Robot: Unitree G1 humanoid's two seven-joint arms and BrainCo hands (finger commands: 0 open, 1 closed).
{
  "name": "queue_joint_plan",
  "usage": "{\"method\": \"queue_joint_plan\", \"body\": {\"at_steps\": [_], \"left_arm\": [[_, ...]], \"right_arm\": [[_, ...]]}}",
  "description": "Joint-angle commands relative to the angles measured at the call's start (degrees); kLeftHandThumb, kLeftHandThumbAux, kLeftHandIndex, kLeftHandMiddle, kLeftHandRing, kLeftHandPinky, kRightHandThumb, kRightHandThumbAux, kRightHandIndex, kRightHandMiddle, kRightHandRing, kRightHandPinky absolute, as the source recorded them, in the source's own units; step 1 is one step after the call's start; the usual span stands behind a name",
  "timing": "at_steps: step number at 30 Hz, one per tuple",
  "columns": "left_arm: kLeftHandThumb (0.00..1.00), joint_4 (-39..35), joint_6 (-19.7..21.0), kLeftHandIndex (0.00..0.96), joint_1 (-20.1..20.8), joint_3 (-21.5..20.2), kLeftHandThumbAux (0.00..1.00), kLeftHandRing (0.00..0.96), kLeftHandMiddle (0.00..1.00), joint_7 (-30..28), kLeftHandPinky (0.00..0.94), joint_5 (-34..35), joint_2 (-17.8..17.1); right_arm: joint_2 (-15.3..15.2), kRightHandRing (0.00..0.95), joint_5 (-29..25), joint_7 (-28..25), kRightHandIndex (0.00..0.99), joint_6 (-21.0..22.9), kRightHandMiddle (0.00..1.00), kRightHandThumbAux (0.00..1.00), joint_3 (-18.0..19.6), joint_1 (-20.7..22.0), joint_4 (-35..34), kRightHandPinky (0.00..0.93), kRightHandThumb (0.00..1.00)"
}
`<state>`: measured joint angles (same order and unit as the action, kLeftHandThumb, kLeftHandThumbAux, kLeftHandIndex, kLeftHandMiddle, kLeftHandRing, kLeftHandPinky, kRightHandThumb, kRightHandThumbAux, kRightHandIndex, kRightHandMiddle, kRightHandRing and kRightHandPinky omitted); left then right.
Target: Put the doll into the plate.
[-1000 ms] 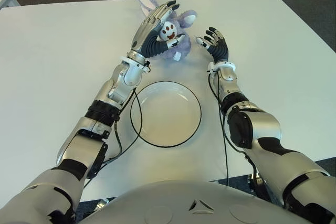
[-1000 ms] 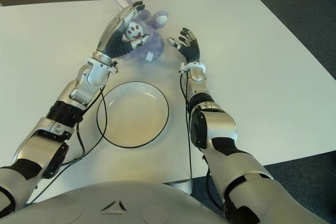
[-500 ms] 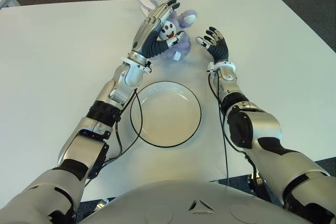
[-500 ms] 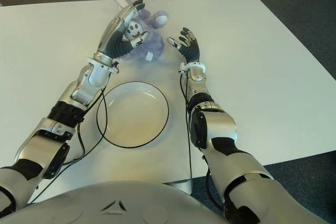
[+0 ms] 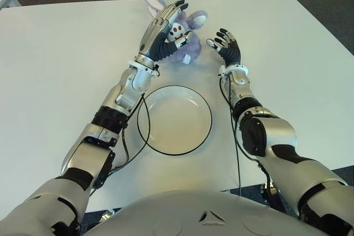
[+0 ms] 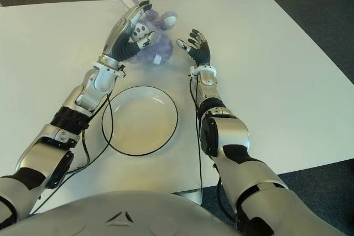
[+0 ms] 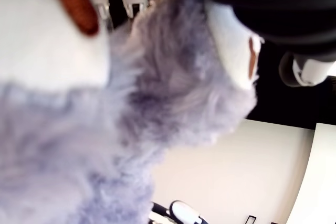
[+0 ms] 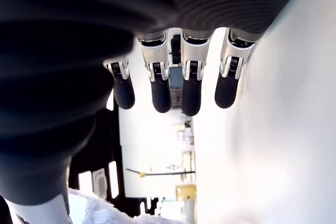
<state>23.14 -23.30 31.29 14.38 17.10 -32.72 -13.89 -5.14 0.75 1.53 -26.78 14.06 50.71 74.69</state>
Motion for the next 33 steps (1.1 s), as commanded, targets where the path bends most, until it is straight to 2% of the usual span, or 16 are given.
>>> {"method": "queue_joint_plan", "body": {"at_steps": [1,5,17,20,33], "left_arm": [[0.417,1.02,0.98,0.0,-0.68,0.45,0.202,0.0,0.0,-0.04,0.003,-0.83,0.0],[0.406,1.24,1.32,0.0,-0.51,0.57,0.198,0.003,0.0,0.16,0.016,-1.08,0.02],[0.363,3.24,1.8,0.0,0.48,0.6,0.195,0.002,0.0,0.58,0.003,-1.33,0.28],[0.355,3.91,2.04,0.0,0.82,0.7,0.193,0.008,0.0,0.72,0.031,-1.49,0.31],[0.424,6.62,1.6,0.0,2.03,0.88,0.2,0.011,0.0,0.88,0.044,-1.24,0.3]], "right_arm": [[0.59,0.156,-0.15,0.15,0.149,1.88,0.165,0.745,0.08,-1.44,1.56,0.172,0.025],[0.57,0.15,-0.11,-0.03,0.144,1.79,0.161,0.745,0.02,-1.46,1.55,0.143,0.021],[0.51,0.14,0.03,0.0,0.128,1.43,0.146,0.765,-0.12,-1.49,1.5,0.153,0.008],[0.49,0.139,0.0,0.0,0.126,1.48,0.145,0.77,-0.1,-1.46,1.5,0.145,0.003],[0.66,0.14,-0.25,-0.2,0.133,1.25,0.147,0.766,0.12,-1.47,1.47,0.164,0.008]]}}
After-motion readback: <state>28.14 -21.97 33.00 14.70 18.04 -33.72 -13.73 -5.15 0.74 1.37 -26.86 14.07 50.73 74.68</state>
